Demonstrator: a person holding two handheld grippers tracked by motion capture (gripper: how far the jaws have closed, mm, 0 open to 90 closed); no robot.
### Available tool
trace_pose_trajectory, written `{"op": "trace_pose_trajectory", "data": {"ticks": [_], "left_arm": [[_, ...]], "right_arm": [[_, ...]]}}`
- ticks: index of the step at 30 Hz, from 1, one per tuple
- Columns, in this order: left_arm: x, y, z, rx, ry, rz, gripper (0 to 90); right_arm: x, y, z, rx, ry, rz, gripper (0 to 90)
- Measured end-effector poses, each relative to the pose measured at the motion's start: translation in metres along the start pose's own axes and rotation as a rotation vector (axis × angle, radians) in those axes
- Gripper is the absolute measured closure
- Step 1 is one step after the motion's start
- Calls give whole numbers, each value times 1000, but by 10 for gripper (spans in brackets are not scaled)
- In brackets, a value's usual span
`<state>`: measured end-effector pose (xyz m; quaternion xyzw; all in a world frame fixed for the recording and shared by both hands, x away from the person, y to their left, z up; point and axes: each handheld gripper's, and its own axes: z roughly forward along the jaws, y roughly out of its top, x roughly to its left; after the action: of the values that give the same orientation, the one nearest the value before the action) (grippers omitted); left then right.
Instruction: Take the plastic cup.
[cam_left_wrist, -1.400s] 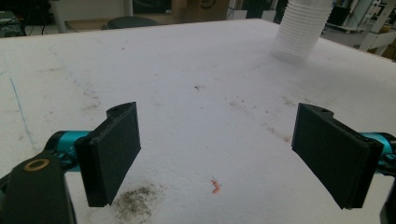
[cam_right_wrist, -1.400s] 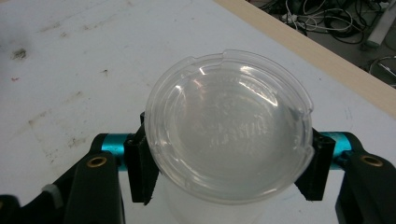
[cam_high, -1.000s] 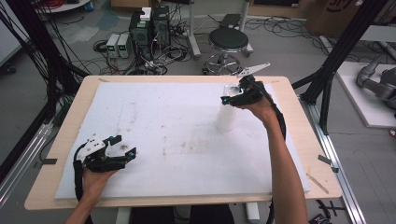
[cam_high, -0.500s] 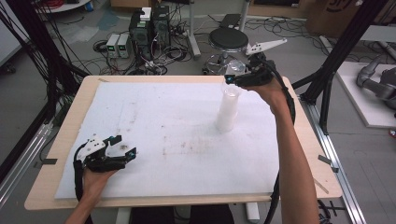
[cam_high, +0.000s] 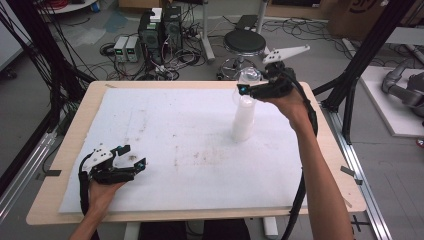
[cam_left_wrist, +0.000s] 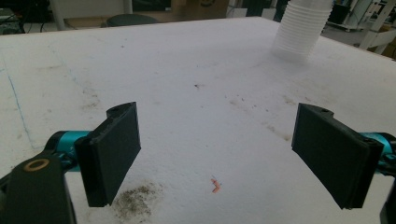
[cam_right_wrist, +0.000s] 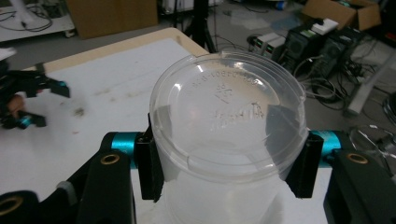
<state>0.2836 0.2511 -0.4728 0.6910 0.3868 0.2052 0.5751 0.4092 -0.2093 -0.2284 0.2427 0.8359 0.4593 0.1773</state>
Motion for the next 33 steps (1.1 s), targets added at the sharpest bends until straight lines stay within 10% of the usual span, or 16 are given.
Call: {"op": "trace_pose_trajectory", "data": {"ticks": [11,33], "left_arm": [[0,-1,-1,-14,0,6,153],[-1,-1,-1,-10,-1,19,153]], "right_arm": [[72,-37,-4,-125,191,-64,432],[107,-88,53,-205,387,-61,444]]}}
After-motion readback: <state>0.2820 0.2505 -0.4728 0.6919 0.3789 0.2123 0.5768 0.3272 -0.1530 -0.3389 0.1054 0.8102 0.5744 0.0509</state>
